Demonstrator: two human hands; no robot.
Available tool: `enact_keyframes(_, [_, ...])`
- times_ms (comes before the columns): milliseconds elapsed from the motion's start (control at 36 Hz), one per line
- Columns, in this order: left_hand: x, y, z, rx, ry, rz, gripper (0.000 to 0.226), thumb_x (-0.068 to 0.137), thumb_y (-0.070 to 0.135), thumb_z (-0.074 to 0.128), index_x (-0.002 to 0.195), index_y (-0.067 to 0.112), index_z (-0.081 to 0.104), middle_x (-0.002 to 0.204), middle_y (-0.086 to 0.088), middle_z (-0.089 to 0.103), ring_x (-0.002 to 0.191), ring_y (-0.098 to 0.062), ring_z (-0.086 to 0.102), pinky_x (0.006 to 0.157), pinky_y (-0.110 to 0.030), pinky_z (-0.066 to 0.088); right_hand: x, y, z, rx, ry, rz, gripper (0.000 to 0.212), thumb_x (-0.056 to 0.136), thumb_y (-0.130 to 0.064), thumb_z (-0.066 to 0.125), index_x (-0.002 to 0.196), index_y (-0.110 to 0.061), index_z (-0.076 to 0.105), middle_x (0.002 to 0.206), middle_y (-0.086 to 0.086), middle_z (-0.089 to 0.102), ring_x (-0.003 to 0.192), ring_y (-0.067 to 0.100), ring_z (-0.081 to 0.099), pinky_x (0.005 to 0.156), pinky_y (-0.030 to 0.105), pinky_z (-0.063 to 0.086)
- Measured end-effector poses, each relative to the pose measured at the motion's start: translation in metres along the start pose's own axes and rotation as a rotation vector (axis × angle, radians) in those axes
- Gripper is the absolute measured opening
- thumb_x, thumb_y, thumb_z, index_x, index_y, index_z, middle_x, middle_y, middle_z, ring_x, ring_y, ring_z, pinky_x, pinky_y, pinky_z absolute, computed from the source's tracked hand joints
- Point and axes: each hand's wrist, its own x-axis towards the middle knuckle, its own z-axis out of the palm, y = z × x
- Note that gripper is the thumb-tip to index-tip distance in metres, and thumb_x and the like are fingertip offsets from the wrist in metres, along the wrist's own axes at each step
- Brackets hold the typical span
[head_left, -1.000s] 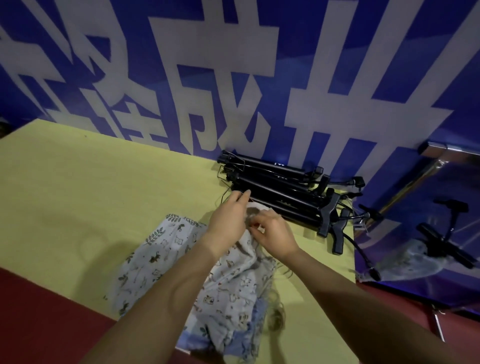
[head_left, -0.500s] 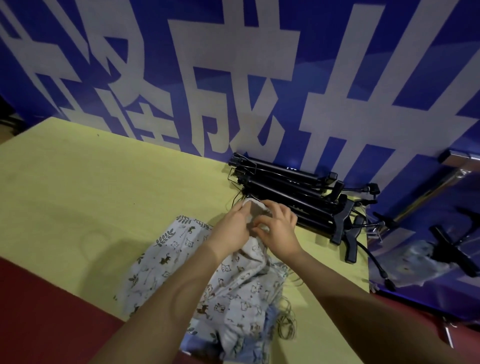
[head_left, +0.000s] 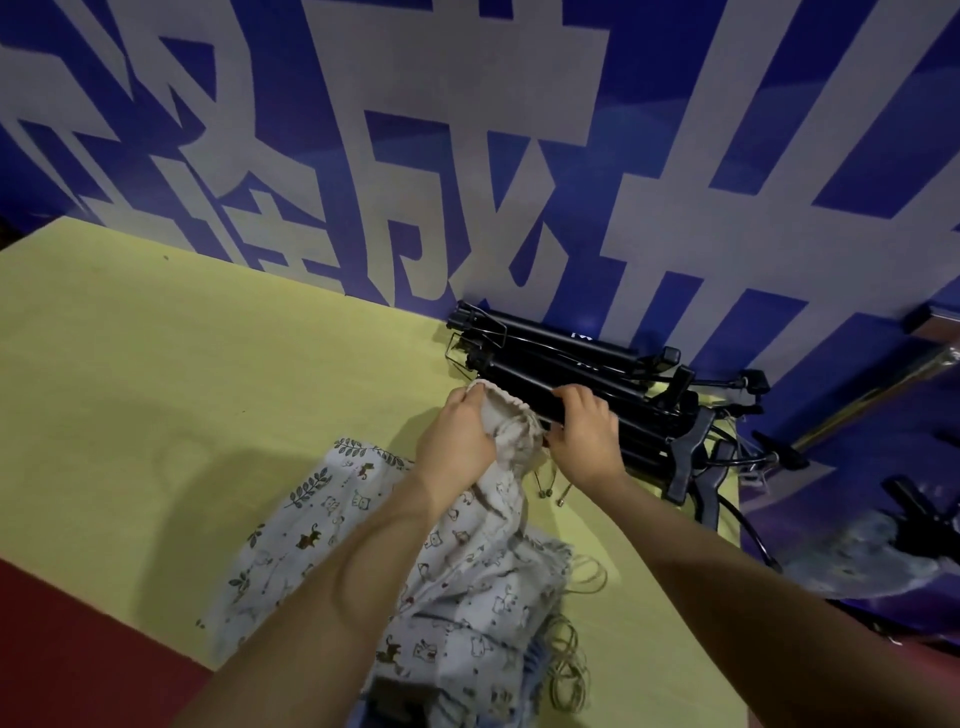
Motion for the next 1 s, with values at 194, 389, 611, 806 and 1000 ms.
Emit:
enact_keyframes(194, [0.021, 0.001, 0.010, 0.036, -0.017, -0.056, 0.062, 0.092, 0.010, 0.048, 0.148, 0.010, 0.022, 0.150, -0.007, 0.029, 0.123, -0.027, 0.048, 0.092, -0.037, 0.048, 0.029, 0.021, 0.007, -0.393, -0.111, 0.032, 0.061, 0.092, -0.020, 0.051, 0.145, -0.011, 0.022, 0.145, 0.012, 0.033, 0.132, 0.033, 0.032, 0.109, 0.041, 0.025])
enact_keyframes(389, [0.032, 0.002, 0.017, 0.073, 0.000, -0.064, 0.062, 0.091, 0.006, 0.048, 0.148, 0.011, 0.023, 0.150, -0.005, 0.029, 0.117, -0.026, 0.052, 0.087, -0.037, 0.051, 0.053, 0.023, 0.011, -0.562, -0.079, 0.015, 0.041, 0.093, -0.021, 0.052, 0.130, -0.012, 0.040, 0.137, 0.015, 0.033, 0.122, 0.033, 0.036, 0.103, 0.040, 0.030])
enact_keyframes(611, [0.031, 0.000, 0.016, 0.128, -0.001, -0.037, 0.062, 0.093, 0.013, 0.051, 0.148, 0.012, 0.023, 0.146, -0.006, 0.033, 0.117, -0.027, 0.052, 0.088, -0.038, 0.050, 0.050, 0.024, 0.000, -0.493, -0.125, -0.056, 0.047, 0.091, -0.025, 0.051, 0.133, -0.010, 0.034, 0.130, 0.015, 0.050, 0.121, 0.034, 0.048, 0.099, 0.041, 0.037])
enact_keyframes(806, [0.017, -0.004, 0.011, 0.100, 0.000, -0.018, 0.064, 0.091, 0.007, 0.049, 0.148, 0.012, 0.021, 0.148, -0.005, 0.031, 0.118, -0.028, 0.051, 0.088, -0.037, 0.048, 0.040, 0.008, -0.022, -0.427, -0.086, -0.075, 0.041, 0.090, -0.025, 0.052, 0.124, -0.011, 0.035, 0.113, 0.014, 0.058, 0.099, 0.035, 0.059, 0.075, 0.038, 0.041])
enact_keyframes(1000, [0.005, -0.006, -0.003, 0.035, 0.012, -0.006, 0.065, 0.092, 0.004, 0.048, 0.149, 0.012, 0.019, 0.152, -0.005, 0.025, 0.127, -0.027, 0.045, 0.098, -0.036, 0.044, 0.015, -0.002, -0.045, -0.339, -0.005, -0.147, 0.042, 0.089, -0.033, 0.055, 0.122, -0.015, 0.037, 0.108, 0.011, 0.058, 0.095, 0.033, 0.059, 0.071, 0.035, 0.038])
